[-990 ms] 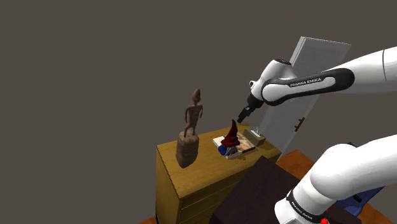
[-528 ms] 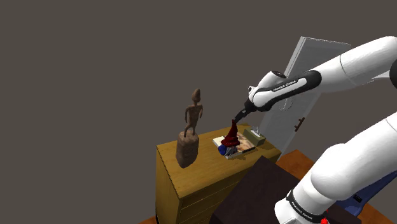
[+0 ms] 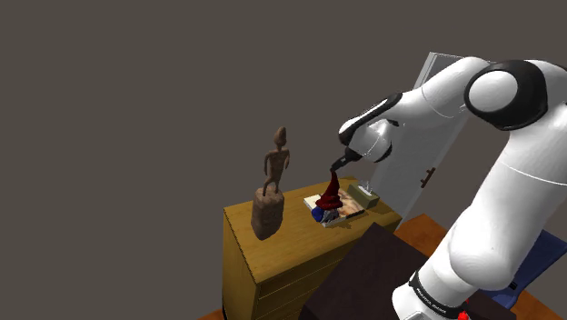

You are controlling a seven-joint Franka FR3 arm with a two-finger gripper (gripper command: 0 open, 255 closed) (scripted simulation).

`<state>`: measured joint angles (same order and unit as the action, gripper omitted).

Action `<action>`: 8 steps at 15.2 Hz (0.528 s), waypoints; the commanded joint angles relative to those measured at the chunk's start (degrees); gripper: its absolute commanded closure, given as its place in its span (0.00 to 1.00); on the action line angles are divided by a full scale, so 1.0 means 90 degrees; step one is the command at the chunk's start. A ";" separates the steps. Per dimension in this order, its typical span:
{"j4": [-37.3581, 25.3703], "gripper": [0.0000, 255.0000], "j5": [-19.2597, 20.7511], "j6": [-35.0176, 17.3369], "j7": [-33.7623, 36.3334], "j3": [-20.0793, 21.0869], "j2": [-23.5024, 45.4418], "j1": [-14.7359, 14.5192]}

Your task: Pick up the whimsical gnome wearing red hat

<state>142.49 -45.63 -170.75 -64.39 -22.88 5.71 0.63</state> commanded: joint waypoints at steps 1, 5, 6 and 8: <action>-0.0544 0.00 -0.1832 -0.0064 -0.1631 0.0456 0.0603 0.0466; -0.1610 0.00 -0.3661 0.0001 -0.3418 0.1140 0.1532 0.1391; -0.1662 0.00 -0.3858 -0.0013 -0.3609 0.1199 0.1615 0.1441; -0.1771 0.00 -0.4248 -0.0037 -0.3989 0.1305 0.1782 0.1532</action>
<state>127.31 -81.53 -171.13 -97.83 -11.69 20.81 13.64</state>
